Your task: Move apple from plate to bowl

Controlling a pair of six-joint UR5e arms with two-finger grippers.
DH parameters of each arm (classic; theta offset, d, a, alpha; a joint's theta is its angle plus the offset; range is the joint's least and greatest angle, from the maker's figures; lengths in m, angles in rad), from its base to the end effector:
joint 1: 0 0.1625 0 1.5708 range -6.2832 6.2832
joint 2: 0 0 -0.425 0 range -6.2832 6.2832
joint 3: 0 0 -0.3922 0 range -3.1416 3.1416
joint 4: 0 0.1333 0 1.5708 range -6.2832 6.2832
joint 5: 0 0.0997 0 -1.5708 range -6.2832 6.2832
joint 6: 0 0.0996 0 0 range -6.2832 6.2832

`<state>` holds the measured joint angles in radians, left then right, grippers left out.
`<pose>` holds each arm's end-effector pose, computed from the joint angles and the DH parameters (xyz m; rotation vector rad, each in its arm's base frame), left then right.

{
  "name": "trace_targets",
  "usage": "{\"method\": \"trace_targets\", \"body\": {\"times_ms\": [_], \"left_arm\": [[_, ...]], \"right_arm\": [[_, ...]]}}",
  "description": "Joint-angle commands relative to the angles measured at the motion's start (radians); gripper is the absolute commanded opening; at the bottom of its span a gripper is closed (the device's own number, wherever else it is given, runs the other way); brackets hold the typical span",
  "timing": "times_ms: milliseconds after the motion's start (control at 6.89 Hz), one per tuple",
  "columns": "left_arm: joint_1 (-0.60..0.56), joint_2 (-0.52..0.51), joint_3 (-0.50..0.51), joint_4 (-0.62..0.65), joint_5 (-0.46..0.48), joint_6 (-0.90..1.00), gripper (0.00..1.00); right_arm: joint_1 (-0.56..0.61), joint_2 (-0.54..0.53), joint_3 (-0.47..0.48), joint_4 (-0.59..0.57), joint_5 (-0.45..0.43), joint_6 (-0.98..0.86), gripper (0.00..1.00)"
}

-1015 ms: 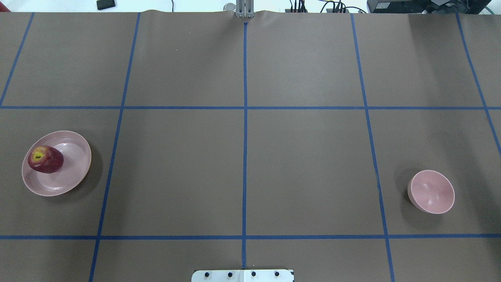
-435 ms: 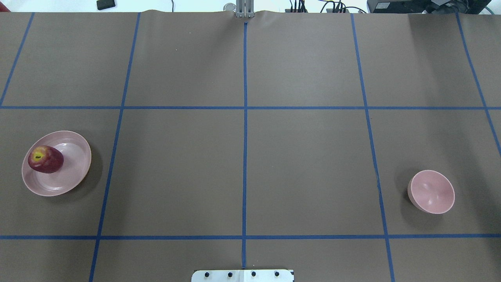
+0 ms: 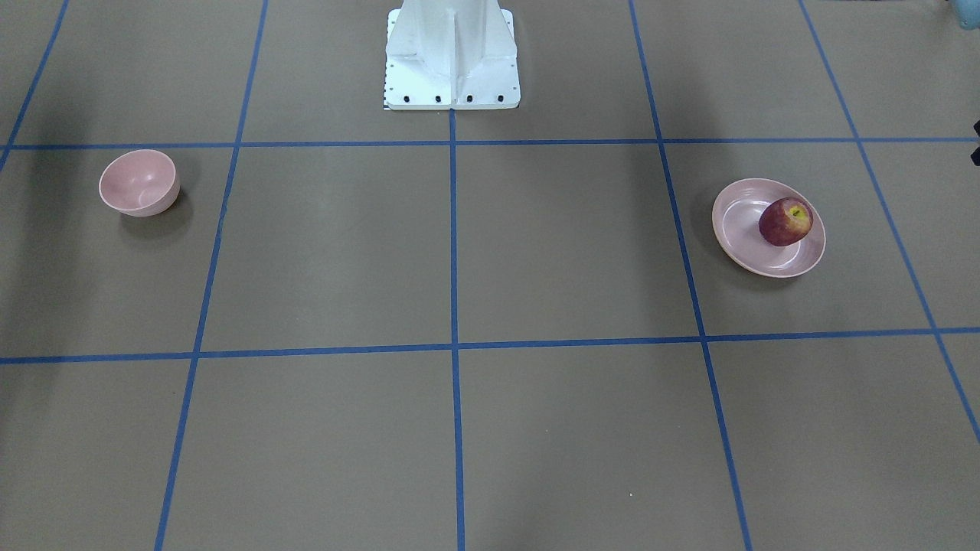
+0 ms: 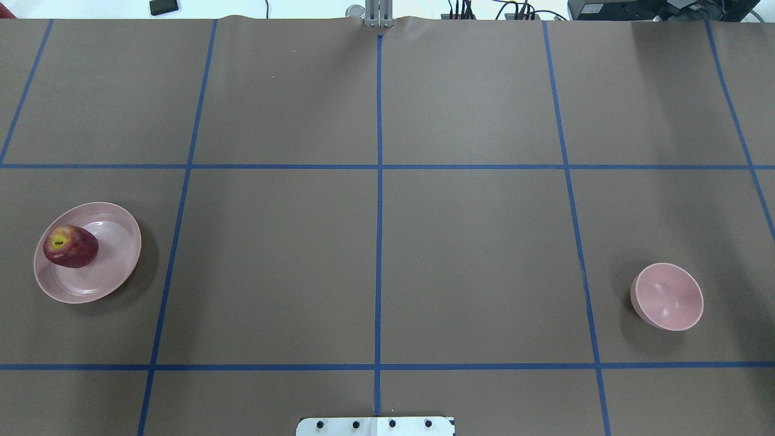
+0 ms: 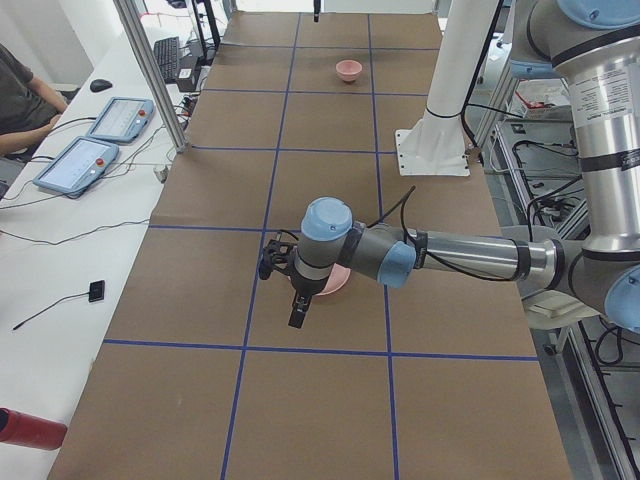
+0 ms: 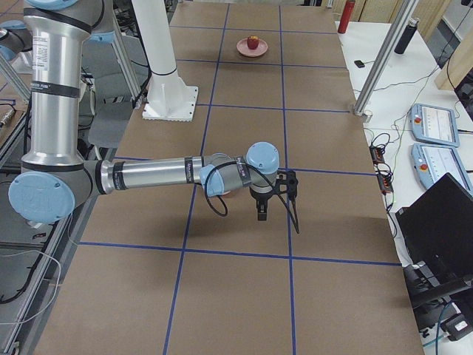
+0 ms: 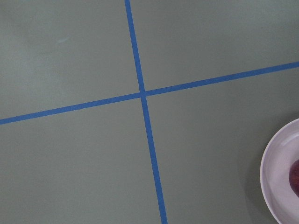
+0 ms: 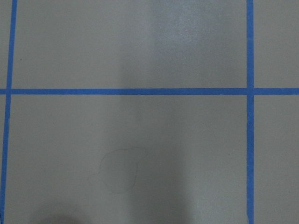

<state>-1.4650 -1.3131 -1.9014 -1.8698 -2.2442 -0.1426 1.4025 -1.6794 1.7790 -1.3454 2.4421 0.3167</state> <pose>-0.0281 -0.4093 0.5812 0.2724 0.7044 0.0902 -0.0206 -0.4622 0.5749 0.0878 -0.9103 -0.0037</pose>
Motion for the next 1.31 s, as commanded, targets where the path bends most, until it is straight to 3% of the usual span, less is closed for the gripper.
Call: {"method": "trace_targets", "body": {"times_ms": [0,1160], "left_arm": [[0.0,0.0,-0.001,0.0,0.0,0.0,0.98],[0.002,-0.003,0.004,0.0,0.001,-0.003,0.98]], "right_arm": [[-0.007,-0.003,-0.001,0.029,0.0,0.001,1.0],[-0.077,-0.082,-0.003,0.201,0.002,0.005,1.0]]}}
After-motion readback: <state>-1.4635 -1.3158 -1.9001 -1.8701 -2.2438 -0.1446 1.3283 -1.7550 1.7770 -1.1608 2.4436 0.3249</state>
